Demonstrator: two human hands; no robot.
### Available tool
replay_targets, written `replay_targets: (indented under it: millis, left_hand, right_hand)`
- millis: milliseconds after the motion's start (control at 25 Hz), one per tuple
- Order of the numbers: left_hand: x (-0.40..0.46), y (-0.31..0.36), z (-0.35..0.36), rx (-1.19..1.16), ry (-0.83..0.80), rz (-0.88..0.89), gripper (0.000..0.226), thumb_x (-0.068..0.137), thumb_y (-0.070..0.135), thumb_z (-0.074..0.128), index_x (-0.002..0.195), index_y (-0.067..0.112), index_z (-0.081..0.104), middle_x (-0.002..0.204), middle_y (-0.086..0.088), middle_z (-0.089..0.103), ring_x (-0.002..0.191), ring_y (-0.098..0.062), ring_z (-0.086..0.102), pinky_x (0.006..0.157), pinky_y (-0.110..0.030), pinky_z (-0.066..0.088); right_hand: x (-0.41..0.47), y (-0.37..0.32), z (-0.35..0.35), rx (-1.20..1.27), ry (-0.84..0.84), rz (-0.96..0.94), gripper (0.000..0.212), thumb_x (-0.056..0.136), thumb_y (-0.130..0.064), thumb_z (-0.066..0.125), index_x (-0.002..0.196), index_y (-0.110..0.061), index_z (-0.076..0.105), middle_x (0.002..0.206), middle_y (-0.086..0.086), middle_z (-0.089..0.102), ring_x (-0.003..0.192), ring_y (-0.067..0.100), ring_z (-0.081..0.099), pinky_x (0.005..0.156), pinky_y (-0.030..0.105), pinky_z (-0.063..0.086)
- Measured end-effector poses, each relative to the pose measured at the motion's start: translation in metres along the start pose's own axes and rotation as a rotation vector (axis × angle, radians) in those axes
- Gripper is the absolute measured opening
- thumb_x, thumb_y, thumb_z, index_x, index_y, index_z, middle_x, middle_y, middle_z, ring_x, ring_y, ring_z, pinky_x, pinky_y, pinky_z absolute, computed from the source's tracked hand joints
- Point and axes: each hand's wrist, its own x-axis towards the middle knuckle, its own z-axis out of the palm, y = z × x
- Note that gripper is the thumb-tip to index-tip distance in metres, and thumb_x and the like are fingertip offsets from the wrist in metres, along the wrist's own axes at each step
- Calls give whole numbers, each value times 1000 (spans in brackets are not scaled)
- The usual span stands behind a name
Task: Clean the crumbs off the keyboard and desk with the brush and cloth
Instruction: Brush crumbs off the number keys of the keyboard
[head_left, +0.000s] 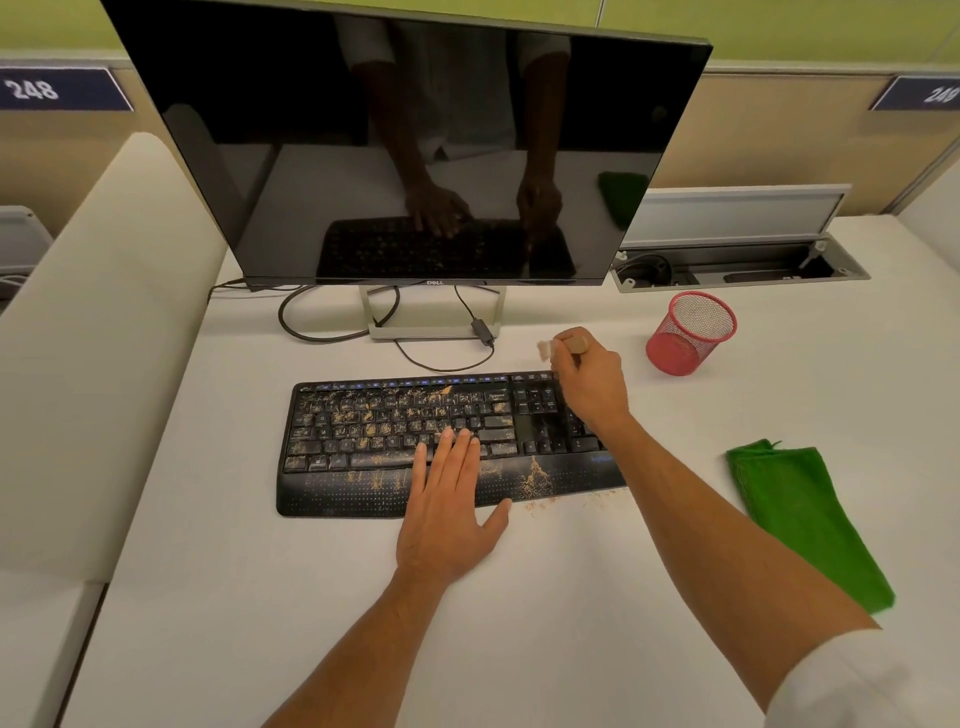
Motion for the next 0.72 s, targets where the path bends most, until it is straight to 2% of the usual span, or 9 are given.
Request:
replay_targets:
  millis: [120, 200, 280, 360, 480, 560, 720]
  left_hand:
    - [0, 0, 0, 7, 2, 1, 82, 94, 65, 29, 157, 13, 17, 164, -1, 12, 152, -15, -4, 122, -47, 0]
    - [0, 0, 1, 6, 9, 1, 82, 94, 65, 30, 156, 13, 19, 164, -1, 14, 152, -16, -2, 121, -47, 0]
    - [0, 0, 1, 7, 9, 0, 82, 94, 65, 31, 156, 13, 19, 164, -2, 15, 152, -17, -1, 121, -47, 0]
    - [0, 1, 0, 14, 2, 1, 82, 94, 65, 30, 157, 13, 17, 164, -1, 12, 152, -16, -5, 121, -47, -1]
    - [0, 1, -1, 20, -5, 0, 83, 94, 66, 29, 157, 13, 16, 165, -1, 10, 152, -15, -7, 122, -46, -3]
    - [1, 1, -1, 30, -14, -3, 83, 94, 66, 28, 157, 13, 16, 165, -1, 9, 152, -16, -7, 122, -46, -4]
    - [1, 0, 0, 36, -26, -7, 83, 94, 67, 27, 157, 14, 14, 165, 0, 7, 152, -15, -10, 122, -46, -6]
  right_hand:
    - [-2, 5, -1, 98, 46, 43, 26, 103, -27, 47, 98, -11, 68, 85, 5, 72, 78, 21, 68, 72, 36, 56]
    - [-4, 6, -2, 154, 27, 79, 25, 101, -25, 49, 92, -13, 69, 80, 5, 73, 75, 19, 71, 73, 38, 60]
    - [-7, 4, -5, 209, -28, 109, 21, 102, -22, 50, 95, -13, 67, 80, 6, 73, 75, 21, 73, 71, 38, 62]
    - [-5, 8, -9, 196, -71, 108, 21, 103, -22, 48, 97, -14, 66, 81, 7, 73, 77, 23, 73, 70, 38, 62]
    - [3, 10, -16, 50, -61, 65, 31, 101, -31, 42, 96, -12, 66, 82, 7, 73, 77, 25, 71, 73, 42, 61]
    - [6, 13, -19, -9, -28, 56, 30, 103, -30, 43, 98, -12, 66, 89, 8, 72, 82, 26, 69, 74, 37, 57]
    - [3, 23, -22, 135, -6, 48, 23, 103, -33, 50, 108, -18, 67, 99, 1, 72, 90, 21, 70, 83, 38, 58]
